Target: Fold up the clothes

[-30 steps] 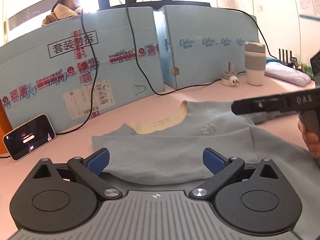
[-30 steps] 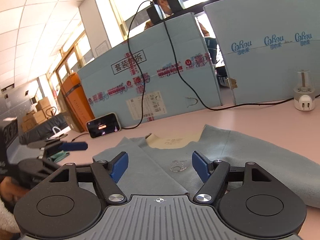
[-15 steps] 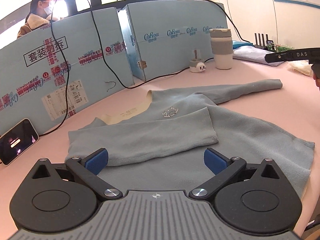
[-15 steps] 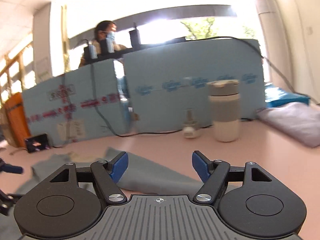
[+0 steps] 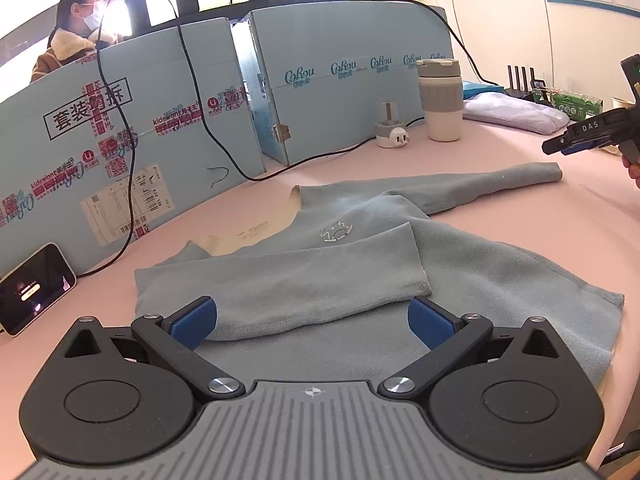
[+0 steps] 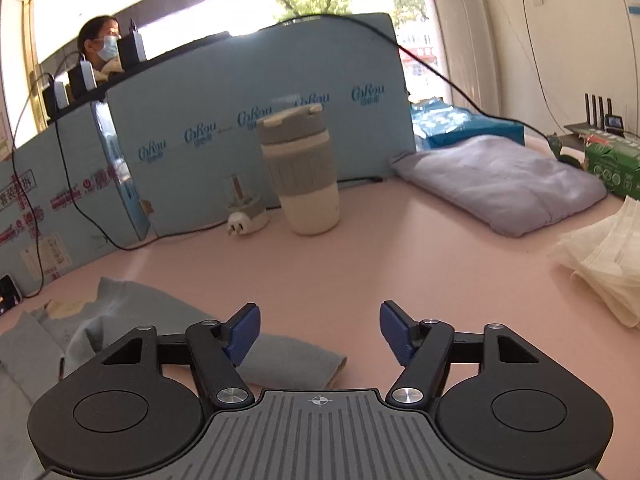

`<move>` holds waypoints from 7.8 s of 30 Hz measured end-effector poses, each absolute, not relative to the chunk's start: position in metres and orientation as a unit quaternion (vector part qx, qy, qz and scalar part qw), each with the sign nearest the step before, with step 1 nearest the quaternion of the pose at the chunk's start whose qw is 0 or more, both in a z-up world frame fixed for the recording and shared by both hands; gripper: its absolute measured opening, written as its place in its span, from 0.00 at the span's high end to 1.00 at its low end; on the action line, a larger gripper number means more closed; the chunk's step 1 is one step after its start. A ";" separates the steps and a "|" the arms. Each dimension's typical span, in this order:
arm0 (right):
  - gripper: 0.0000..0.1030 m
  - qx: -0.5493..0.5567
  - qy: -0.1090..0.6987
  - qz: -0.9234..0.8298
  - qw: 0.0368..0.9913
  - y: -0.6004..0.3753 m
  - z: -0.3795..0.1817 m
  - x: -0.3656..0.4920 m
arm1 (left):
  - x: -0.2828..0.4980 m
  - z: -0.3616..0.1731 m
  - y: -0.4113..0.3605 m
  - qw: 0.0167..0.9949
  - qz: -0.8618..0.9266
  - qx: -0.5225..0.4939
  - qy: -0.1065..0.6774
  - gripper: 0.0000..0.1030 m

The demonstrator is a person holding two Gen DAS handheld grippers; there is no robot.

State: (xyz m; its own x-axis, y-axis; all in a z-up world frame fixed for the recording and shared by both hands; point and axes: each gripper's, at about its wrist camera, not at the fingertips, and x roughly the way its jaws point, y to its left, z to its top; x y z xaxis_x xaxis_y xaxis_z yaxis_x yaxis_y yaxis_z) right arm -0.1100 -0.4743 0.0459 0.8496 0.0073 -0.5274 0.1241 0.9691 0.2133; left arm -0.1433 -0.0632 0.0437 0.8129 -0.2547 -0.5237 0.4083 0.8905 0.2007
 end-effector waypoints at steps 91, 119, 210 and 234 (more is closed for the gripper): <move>0.77 0.059 0.282 0.225 0.931 -0.312 0.042 -0.132 | -0.143 0.026 -0.065 0.932 -0.194 0.177 0.250 0.37; 0.77 0.068 0.284 0.205 0.934 -0.322 0.039 -0.121 | -0.140 0.039 -0.016 0.945 -0.125 0.178 0.244 0.61; 0.77 0.094 0.267 0.238 0.929 -0.344 0.011 -0.245 | -0.293 0.030 0.002 0.952 -0.096 -0.007 0.291 0.96; 0.96 0.024 0.158 0.252 0.955 -0.319 0.109 -0.156 | -0.175 0.117 0.024 0.981 -0.098 0.068 0.155 0.96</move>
